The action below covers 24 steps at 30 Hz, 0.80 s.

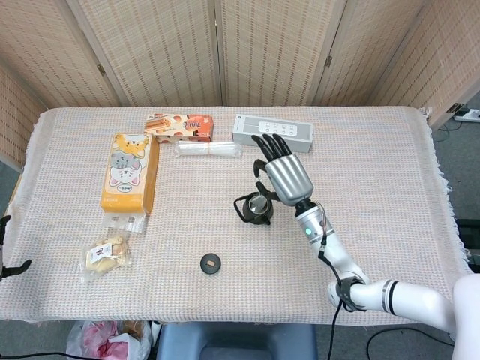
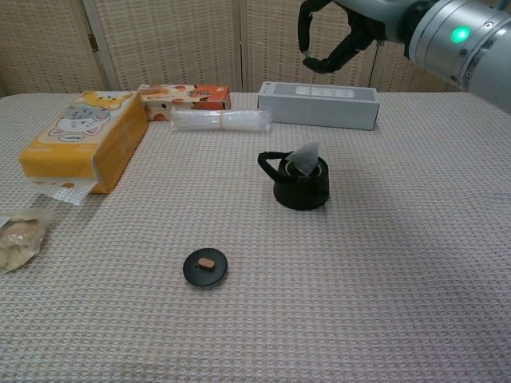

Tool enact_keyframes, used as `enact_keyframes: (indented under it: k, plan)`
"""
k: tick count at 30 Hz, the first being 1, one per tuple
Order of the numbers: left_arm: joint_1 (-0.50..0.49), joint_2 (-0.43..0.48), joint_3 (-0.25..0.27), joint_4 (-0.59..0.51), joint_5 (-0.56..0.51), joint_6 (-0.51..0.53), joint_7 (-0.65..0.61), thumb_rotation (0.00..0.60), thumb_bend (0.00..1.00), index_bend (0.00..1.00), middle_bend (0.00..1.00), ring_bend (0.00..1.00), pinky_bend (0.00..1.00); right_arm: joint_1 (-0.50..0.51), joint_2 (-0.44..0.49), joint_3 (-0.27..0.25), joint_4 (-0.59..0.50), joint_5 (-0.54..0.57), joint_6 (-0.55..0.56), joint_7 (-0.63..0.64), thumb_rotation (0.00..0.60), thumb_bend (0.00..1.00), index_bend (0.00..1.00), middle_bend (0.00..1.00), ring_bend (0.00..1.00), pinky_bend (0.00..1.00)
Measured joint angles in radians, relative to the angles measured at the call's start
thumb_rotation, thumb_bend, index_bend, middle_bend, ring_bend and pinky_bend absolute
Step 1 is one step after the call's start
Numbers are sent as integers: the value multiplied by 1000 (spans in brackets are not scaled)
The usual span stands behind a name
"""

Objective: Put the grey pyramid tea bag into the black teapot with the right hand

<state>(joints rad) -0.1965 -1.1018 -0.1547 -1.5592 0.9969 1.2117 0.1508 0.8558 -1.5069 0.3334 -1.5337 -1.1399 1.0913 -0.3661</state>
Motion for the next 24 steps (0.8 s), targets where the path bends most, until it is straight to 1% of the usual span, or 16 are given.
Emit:
enact_keyframes:
  k: [5, 14, 17, 24]
  plan:
    - [1, 0, 0, -3, 4, 6, 1, 600, 249, 0, 0, 16, 274, 2, -9, -18, 6, -3, -6, -8, 600, 313, 570, 59, 0, 0]
    - [4, 0, 3, -6, 9, 12, 0, 600, 249, 0, 0, 17, 274, -10, -33, -51, 54, -16, -3, -2, 600, 312, 570, 59, 0, 0]
    - [4, -1, 4, -6, 7, 10, 3, 600, 249, 0, 0, 17, 274, -33, -27, -64, 61, -34, 15, 22, 600, 313, 570, 59, 0, 0]
    - [-3, -10, 6, -5, 1, 4, 22, 600, 249, 0, 0, 16, 274, -88, 19, -107, 50, -101, 52, 72, 600, 313, 570, 59, 0, 0]
